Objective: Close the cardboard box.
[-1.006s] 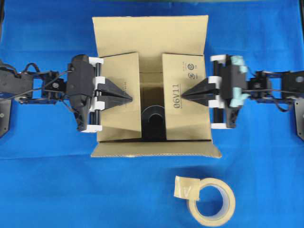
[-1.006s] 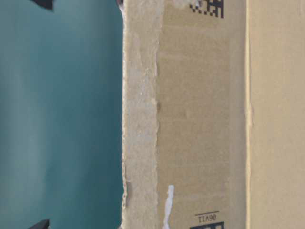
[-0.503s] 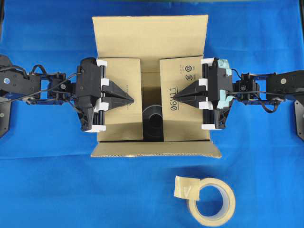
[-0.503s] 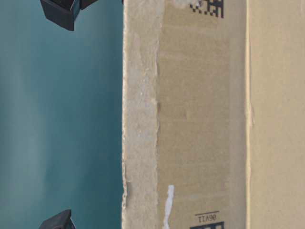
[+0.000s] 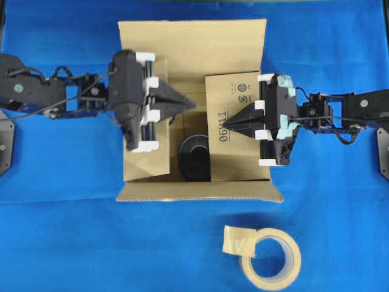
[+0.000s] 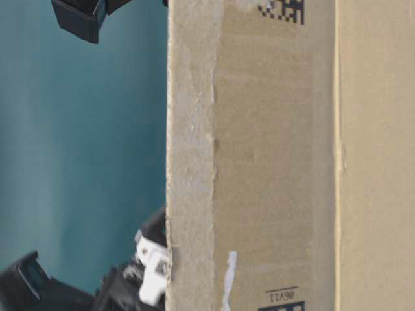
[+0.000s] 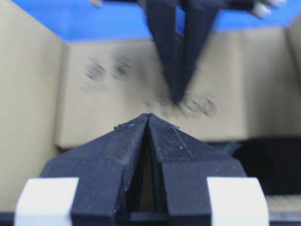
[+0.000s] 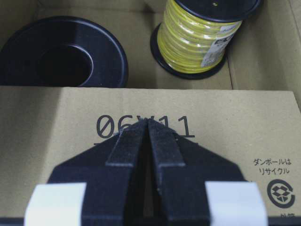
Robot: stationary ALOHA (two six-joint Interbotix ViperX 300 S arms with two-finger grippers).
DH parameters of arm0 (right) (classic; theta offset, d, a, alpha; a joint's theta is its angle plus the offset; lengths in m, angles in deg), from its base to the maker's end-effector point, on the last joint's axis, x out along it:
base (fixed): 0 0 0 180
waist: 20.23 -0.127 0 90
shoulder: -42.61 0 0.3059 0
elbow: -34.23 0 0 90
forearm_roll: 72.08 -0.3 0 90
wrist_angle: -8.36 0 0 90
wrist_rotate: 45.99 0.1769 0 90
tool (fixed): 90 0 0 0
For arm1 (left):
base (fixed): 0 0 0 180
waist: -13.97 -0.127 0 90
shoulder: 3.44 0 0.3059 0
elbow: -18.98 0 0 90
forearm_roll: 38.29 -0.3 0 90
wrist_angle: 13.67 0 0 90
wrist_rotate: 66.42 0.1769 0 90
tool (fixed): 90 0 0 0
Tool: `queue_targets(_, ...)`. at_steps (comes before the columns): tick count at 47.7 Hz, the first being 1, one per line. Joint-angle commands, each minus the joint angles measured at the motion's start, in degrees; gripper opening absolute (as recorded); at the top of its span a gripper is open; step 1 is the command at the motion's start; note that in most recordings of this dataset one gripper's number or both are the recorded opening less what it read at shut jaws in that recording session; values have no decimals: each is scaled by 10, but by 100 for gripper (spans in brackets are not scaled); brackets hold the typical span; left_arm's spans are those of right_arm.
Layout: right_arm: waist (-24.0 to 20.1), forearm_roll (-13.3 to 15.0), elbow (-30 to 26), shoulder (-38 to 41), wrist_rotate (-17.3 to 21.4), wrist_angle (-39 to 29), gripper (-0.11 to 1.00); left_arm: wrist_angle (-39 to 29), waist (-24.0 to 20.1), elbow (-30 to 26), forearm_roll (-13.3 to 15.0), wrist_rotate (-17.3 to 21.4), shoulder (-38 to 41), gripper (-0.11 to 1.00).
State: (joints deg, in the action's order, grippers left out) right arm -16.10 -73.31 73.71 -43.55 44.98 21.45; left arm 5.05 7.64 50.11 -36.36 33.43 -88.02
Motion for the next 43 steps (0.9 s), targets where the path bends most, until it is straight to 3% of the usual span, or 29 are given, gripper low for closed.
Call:
queue_targets(1, 1, -1, -5, -10, 1, 4, 0, 2, -25, -30, 1, 9, 6, 1)
queue_targets(16, 1, -1, -6, -10, 1, 4, 0, 2, -83, -80, 0, 25, 74, 1)
queue_targets(43, 1, -1, -5, -10, 0, 7, 0, 8, -82, -94, 1, 12, 136, 1)
